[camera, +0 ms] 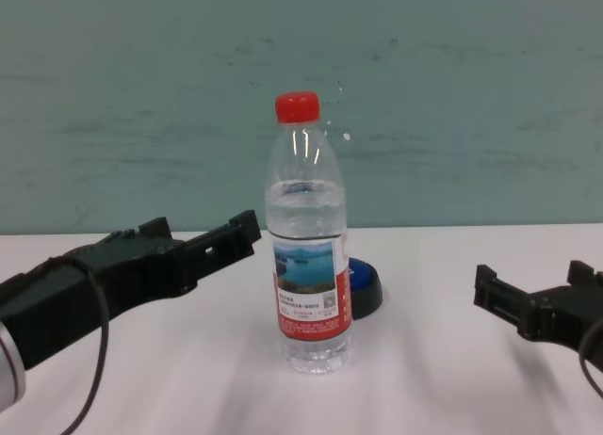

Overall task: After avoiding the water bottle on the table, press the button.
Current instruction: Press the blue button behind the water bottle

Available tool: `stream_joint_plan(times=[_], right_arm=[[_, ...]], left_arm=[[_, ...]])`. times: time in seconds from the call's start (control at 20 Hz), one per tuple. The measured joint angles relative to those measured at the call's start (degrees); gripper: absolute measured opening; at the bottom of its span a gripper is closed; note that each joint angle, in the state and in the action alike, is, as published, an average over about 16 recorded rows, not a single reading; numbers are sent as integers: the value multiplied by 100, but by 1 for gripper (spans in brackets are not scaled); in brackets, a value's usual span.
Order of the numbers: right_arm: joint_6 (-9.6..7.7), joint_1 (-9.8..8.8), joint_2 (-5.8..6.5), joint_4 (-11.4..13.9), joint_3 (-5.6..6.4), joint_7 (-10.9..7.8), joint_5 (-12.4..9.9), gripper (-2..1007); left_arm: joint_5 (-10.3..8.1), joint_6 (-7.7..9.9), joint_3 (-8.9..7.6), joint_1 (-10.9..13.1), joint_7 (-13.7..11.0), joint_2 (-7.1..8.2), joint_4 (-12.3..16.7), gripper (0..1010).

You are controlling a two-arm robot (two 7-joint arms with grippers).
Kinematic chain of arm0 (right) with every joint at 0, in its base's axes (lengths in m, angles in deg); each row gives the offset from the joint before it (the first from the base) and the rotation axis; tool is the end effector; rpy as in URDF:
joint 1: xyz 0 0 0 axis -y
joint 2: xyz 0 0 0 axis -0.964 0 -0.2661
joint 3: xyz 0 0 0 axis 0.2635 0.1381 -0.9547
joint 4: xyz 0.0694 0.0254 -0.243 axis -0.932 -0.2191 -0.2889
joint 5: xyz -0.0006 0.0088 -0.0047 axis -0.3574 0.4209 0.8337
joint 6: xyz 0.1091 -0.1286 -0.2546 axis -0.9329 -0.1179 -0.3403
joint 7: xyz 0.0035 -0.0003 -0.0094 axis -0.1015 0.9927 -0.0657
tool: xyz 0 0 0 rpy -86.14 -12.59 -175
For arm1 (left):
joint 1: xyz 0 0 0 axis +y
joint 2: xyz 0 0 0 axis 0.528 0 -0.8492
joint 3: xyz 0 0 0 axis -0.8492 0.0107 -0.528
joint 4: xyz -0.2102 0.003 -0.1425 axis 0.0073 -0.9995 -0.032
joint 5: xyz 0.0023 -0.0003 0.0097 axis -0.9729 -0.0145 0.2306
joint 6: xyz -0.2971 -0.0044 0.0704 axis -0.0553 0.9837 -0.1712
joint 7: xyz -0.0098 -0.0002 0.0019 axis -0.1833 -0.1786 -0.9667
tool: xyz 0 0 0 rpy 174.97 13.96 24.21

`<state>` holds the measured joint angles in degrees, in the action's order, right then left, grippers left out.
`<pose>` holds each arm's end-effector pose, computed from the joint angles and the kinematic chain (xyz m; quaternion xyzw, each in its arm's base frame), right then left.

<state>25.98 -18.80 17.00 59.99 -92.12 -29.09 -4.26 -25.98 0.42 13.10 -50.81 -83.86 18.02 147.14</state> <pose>0.2990 0.0443 -0.2712 0.0183 0.0179 -0.6311 0.7753 0.2853 0.0038 -0.2462 0.0008 -0.0324 0.4935 0.8691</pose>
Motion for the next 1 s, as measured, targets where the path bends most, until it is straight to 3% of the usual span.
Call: stream_joint_plan(times=[1.0], right_arm=[[0, 0, 0, 0, 0, 0, 0, 1004]], left_arm=[[20, 11, 78, -70, 33, -1, -75, 1010]])
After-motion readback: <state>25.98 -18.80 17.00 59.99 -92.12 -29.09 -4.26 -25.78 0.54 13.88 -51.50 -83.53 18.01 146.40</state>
